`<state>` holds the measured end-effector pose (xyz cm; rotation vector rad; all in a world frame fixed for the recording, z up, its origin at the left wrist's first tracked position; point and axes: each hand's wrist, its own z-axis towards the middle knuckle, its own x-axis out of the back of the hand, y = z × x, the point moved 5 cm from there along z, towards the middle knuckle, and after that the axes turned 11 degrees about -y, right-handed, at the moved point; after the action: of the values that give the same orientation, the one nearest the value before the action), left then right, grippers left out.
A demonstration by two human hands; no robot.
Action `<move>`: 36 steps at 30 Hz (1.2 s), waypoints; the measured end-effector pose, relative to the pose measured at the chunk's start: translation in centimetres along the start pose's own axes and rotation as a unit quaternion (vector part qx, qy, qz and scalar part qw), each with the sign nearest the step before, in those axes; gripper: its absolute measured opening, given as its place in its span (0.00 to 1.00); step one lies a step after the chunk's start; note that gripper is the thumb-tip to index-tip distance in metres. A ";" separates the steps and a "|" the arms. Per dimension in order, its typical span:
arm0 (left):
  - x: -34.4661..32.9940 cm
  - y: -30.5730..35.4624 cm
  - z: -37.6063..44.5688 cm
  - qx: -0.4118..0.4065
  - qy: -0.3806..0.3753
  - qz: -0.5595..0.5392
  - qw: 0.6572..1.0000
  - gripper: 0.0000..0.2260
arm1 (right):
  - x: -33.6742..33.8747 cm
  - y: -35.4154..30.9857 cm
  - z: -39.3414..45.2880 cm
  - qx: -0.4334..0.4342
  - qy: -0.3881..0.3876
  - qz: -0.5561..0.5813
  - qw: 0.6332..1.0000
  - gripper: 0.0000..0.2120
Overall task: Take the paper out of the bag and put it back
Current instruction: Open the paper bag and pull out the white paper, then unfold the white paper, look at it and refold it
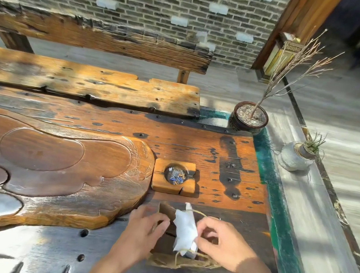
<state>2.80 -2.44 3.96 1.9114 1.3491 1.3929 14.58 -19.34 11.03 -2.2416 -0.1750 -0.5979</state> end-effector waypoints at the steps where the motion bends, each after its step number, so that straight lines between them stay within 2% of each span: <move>1: 0.7 1.1 -0.3 -0.019 0.012 -0.027 0.999 0.07 | 0.5 -0.6 -0.7 0.022 0.008 0.015 1.000 0.02; 3: 2.2 3.1 -1.1 -0.033 0.036 -0.086 0.995 0.05 | 1.4 -1.7 -1.9 0.062 0.013 0.060 0.996 0.01; 6: 3.7 5.7 -1.8 -0.023 0.018 -0.206 0.978 0.04 | 2.6 -3.1 -3.2 0.125 0.021 0.106 0.986 0.08; 11: 5.2 8.9 -2.9 -0.037 -0.017 -0.379 0.925 0.07 | 4.0 -5.2 -4.3 0.235 0.064 0.152 0.958 0.02; 16: 7.2 11.0 -3.8 -0.091 0.059 -0.432 0.895 0.13 | 4.2 -7.3 -4.7 0.261 0.077 0.192 0.943 0.12; 20: 8.0 12.0 -4.2 -0.114 0.083 -0.436 0.889 0.14 | 3.5 -8.1 -4.6 0.248 0.070 0.280 0.925 0.29; 22: 8.2 12.5 -4.4 -0.130 0.093 -0.427 0.890 0.15 | 3.5 -8.8 -4.3 0.235 0.091 0.278 0.927 0.34; 27: 8.5 13.2 -4.9 -0.178 0.101 -0.394 0.896 0.18 | 4.8 -9.5 -3.8 0.219 0.186 0.315 0.905 0.23; 31: 8.8 12.6 -4.7 -0.173 0.096 -0.430 0.881 0.21 | 6.4 -9.9 -4.1 0.238 0.234 0.299 0.894 0.14; 33: 9.0 12.3 -4.8 -0.170 0.093 -0.443 0.875 0.23 | 7.4 -10.4 -4.4 0.255 0.252 0.297 0.885 0.12; 36: 9.3 12.6 -4.6 -0.179 0.074 -0.417 0.888 0.23 | 8.9 -11.4 -4.8 0.296 0.243 0.296 0.875 0.09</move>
<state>4.71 -0.83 20.12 0.8119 1.5673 1.2087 17.15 -15.68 25.63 -1.3829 0.5084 -0.6330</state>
